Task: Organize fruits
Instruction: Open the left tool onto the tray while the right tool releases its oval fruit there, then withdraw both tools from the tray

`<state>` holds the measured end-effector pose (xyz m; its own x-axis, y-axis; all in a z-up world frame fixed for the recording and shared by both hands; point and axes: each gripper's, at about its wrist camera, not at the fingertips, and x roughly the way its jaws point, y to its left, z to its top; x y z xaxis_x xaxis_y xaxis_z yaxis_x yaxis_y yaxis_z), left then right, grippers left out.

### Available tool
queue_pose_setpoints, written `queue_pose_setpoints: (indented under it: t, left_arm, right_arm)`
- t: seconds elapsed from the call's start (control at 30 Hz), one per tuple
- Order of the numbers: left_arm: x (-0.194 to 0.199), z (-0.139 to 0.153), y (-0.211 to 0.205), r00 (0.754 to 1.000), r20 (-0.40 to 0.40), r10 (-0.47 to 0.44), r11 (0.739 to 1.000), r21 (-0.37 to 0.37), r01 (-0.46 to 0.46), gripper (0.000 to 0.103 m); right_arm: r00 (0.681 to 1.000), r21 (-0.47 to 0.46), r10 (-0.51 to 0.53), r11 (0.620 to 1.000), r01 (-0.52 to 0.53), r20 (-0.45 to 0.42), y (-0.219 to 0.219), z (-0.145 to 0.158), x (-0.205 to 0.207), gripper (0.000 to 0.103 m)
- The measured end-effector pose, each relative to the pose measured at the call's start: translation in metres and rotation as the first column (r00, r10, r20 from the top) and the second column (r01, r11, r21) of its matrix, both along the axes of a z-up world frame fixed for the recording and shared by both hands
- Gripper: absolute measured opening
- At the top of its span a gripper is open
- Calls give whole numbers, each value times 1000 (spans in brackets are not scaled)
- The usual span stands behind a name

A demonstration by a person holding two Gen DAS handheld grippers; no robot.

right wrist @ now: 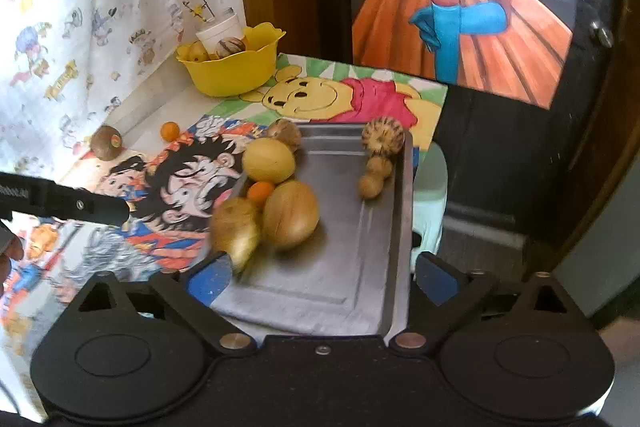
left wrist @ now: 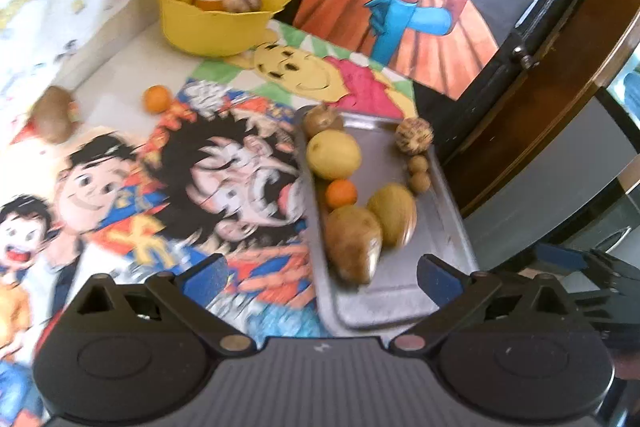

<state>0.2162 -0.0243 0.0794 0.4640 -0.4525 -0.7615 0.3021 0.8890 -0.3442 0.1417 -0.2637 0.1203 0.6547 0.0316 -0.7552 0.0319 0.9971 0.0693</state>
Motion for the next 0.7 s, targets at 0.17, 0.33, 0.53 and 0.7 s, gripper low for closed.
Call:
queue_pose_setpoints:
  t: [0.17, 0.33, 0.53, 0.7]
  left_arm:
    - [-16, 3, 26, 995, -87, 47, 996, 81, -40, 102]
    - [-25, -8, 54, 968, -200, 150, 976, 186, -113, 103]
    - [-35, -15, 98, 919, -268, 291, 943, 244, -227, 103]
    - [-41, -13, 121, 890, -263, 373, 908, 303, -291, 103]
  right_arm:
    - [993, 29, 17, 999, -14, -113, 26, 11, -13, 102]
    - [969, 88, 58, 995, -37, -242, 50, 6, -13, 102]
    - [927, 148, 103, 988, -52, -359, 74, -11, 4, 102]
    - [905, 210, 158, 975, -78, -395, 93, -20, 21, 102]
